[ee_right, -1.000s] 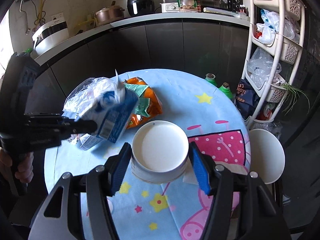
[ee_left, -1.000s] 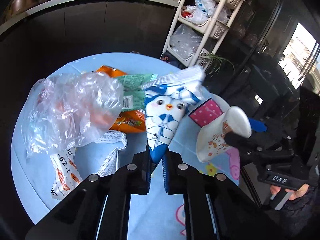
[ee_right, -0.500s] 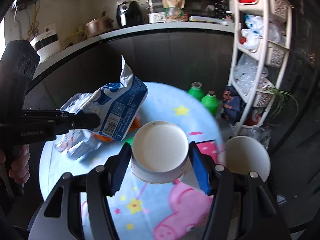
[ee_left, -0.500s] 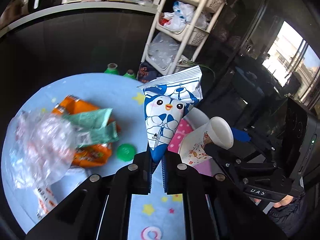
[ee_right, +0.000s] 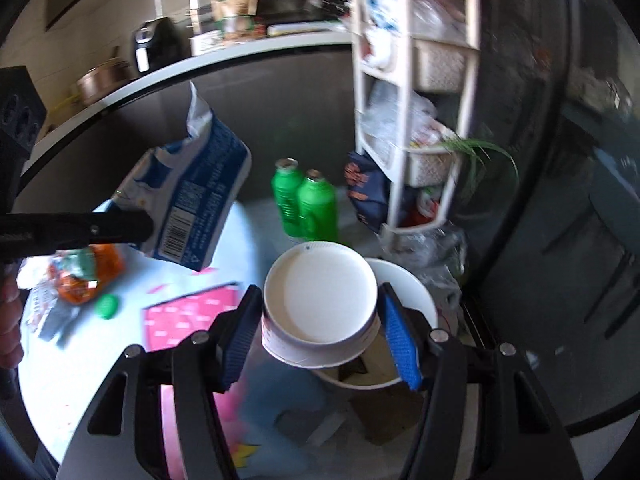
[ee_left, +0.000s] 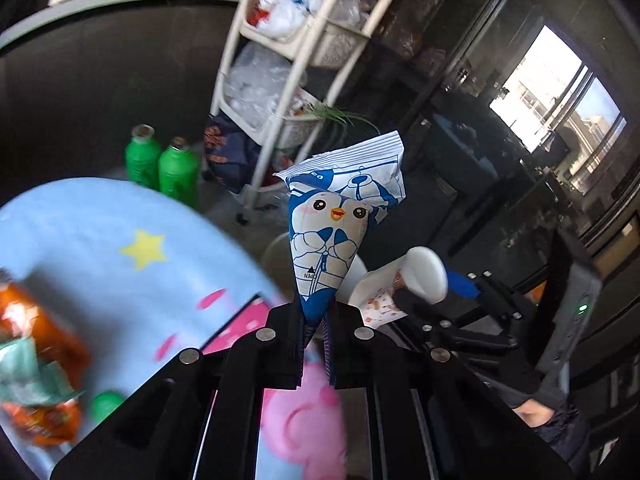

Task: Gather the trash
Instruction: 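Carry the carton and cup to the white bin and release both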

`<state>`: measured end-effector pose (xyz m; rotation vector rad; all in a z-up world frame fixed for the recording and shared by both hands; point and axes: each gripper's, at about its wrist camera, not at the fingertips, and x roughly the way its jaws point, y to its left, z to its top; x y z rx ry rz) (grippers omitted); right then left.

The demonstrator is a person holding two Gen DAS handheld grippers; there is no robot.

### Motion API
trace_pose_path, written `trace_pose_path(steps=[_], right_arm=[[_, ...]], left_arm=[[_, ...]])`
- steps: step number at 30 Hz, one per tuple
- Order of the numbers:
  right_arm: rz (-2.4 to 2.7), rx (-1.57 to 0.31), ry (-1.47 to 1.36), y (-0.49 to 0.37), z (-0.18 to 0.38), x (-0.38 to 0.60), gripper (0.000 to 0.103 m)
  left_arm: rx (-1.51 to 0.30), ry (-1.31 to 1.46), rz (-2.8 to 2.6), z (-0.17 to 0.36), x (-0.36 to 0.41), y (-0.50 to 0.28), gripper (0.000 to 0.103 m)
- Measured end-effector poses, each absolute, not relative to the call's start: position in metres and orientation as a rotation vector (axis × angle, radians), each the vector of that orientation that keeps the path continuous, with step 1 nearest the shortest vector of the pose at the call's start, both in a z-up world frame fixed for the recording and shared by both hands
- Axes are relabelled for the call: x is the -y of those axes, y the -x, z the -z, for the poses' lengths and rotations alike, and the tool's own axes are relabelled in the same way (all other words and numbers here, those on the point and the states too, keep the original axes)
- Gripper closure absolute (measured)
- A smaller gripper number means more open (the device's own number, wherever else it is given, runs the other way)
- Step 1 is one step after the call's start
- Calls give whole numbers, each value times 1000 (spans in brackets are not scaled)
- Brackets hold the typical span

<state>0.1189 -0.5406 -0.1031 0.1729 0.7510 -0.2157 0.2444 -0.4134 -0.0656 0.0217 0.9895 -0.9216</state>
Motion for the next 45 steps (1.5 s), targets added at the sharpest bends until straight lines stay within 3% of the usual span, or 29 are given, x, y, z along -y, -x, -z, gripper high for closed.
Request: trace_pose_path(steps=[13,27,31,35,40,45], right_arm=[[241,-836,-249,-143,196,604,43],[239,-864,-254,-151,222,611,40],[245,-858,-242,-152,222,611,29],[243,-855,-238,-150,223,611,28],[247,-848,-218,-144,220,609,16],[232,-831,-209,-137,208,603,3]], left_arm=[[-1117,-125,894,151,512,-276,96],[-1128,-190,872,178,538,-275,92],[-1112,-205,852,178,539,-272,75],[-1108,-193,840,177,536,-274,67],[-1066,-178,819,167,531,-274,46],[-993,-159,780,146,519,-271,9]])
